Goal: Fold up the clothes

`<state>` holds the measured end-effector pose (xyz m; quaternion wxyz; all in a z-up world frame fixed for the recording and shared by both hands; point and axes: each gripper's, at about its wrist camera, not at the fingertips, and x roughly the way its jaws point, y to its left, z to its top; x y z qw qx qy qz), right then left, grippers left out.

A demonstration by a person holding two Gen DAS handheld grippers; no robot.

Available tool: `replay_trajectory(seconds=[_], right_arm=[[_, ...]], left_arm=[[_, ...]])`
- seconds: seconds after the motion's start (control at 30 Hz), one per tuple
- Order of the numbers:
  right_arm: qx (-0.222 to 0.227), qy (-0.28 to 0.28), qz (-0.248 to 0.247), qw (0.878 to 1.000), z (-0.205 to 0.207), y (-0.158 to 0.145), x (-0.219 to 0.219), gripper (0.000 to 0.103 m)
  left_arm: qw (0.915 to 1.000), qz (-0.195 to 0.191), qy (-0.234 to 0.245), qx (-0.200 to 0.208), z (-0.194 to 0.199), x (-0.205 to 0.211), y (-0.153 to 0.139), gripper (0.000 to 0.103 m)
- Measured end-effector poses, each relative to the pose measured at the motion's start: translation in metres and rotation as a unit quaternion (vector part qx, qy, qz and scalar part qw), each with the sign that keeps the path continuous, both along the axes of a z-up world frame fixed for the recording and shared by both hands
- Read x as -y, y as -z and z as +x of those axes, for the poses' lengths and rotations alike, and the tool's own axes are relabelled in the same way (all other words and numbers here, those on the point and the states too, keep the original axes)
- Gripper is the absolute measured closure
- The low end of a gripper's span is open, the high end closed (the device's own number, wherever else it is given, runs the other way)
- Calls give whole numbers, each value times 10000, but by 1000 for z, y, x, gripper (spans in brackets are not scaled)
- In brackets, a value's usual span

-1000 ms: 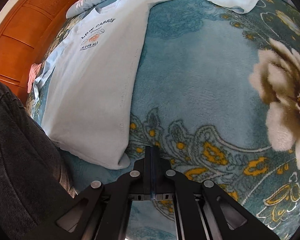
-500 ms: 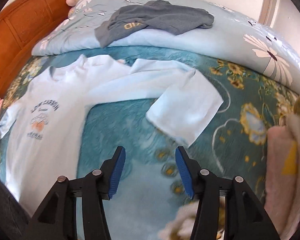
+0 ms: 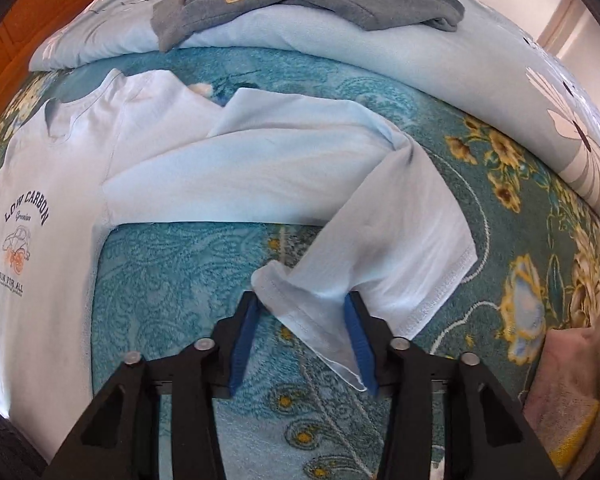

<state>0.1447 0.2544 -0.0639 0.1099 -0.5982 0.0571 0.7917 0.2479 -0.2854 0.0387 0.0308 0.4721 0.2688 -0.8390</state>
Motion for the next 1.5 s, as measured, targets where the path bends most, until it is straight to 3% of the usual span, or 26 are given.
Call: replay_trajectory(seconds=[0.03,0.07,0.23,0.43,0.57,0.7,0.8,0.93,1.2,1.33,1.5], right_arm=[[28,168,-109,9998,0,-2,-6,96],[55,345,-270,9990,0,-5,-13,98],[-657,772,-1384,9852,-1,-59,-29,99],[-1761,1060,-2261,9522,-11,-151,-46,99],[-2243,1629,-2433,9295,2,-189,-93,99],[-2314,2070,-2376,9204,19,-201,-139,99],[-2270,2085,-2330,9224,20,-201,-139,99],[-2283,1699,-2442,9271,4,-201,-109,99],[-1844,33,-2440,9521,-80,-207,30,99],[-1271,-653,-2521,9571,-124,-185,111,99],[-549,-1128,-2497,9602,-169,-138,199,99]], left_arm=[[10000,-30,9,13,0,-1,1,73],[10000,-32,13,15,-1,-1,1,73],[10000,41,0,27,-3,0,3,73],[9999,107,-22,-8,-2,5,1,73],[9997,164,-158,-56,1,17,-1,73],[9992,273,-298,-28,2,27,4,73],[9988,345,-333,39,-1,27,9,73],[9990,341,-289,71,-4,26,12,73],[9988,379,-308,91,-8,33,20,73],[9982,470,-367,72,-11,43,24,73],[9969,626,-478,33,-15,57,31,68]])
